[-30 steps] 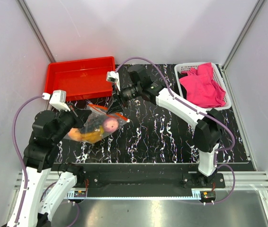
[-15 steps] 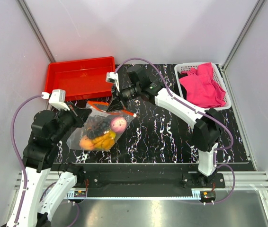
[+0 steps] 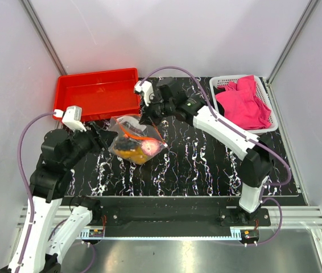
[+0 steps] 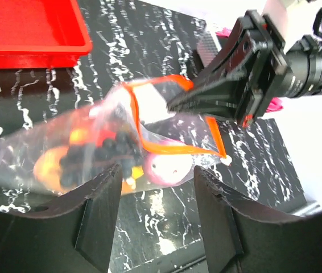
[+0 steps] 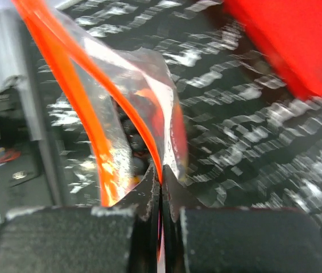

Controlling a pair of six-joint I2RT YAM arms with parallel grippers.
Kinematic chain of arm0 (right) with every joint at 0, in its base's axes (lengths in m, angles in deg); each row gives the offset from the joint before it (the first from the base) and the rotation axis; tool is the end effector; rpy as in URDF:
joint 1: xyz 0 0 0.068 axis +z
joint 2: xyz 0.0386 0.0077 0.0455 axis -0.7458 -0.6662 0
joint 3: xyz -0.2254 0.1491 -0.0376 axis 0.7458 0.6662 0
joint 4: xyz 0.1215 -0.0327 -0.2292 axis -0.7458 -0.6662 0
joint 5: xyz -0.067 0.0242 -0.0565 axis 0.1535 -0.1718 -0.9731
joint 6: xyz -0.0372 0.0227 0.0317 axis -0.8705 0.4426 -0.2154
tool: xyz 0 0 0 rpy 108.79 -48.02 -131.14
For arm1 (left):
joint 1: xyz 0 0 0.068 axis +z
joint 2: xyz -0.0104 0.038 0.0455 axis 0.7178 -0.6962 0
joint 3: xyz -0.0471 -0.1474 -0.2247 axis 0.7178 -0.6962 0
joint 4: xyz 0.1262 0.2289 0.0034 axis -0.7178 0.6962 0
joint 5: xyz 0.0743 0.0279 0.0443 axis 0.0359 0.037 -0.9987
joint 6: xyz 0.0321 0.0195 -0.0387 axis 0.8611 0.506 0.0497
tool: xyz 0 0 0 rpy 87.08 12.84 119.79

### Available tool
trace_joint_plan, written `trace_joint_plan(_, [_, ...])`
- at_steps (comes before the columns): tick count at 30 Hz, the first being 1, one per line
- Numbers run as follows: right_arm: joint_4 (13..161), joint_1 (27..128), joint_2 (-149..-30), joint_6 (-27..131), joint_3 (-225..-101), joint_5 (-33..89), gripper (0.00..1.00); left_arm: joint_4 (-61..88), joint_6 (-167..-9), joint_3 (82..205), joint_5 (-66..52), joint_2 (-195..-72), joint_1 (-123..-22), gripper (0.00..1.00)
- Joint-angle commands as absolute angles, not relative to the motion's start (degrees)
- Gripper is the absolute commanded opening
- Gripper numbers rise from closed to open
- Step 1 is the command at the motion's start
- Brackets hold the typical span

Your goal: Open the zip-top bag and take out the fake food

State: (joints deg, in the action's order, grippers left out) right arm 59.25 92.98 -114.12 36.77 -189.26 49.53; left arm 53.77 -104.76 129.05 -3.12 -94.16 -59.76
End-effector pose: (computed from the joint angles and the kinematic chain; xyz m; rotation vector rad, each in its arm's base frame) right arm 0.2932 0.3150 0.3543 -1.2460 1.8030 0.9014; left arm 0.1102 -0.0351 0.3853 -0.0867 1.9008 -0.7068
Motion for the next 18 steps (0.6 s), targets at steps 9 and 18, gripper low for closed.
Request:
trace_joint_plan(9, [56.84,93.93,-109.08,39.76,-192.72,38.41,0.00,46.53,-114.49,122.83,11.04,-91.02,-59.59,0.55])
trace_joint_plan(18, [56.49,95.95,-120.34,52.68,-201.69,51.78,0.00,38.02,-123.11,115.01,13.58,-93.48,-59.59,0.48])
